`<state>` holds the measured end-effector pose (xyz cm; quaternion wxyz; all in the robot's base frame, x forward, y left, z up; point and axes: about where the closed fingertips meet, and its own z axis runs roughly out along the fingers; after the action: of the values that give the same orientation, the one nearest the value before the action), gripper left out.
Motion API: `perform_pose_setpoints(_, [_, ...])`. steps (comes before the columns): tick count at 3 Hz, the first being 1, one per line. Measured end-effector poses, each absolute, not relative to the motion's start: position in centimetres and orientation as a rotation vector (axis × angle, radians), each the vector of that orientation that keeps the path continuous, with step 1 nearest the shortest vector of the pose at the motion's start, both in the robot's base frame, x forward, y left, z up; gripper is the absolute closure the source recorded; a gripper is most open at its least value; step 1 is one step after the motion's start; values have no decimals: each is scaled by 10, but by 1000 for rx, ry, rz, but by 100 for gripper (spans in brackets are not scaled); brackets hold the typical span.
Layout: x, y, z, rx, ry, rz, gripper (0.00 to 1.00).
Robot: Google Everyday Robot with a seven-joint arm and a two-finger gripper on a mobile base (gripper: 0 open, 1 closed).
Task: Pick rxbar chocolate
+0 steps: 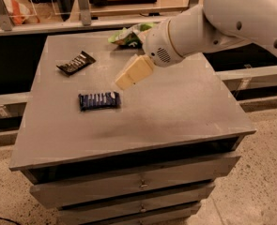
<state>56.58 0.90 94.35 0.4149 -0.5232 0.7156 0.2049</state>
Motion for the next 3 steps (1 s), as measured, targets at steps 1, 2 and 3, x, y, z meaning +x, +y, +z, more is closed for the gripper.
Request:
perform_pose_setpoints(1, [566,9,944,-1315,1798,515,0])
perform_pose_setpoints(2, [573,20,933,-1288,1790,516,0])
perform_pose_setpoints(3, [603,51,912,-1261,1749,550,0])
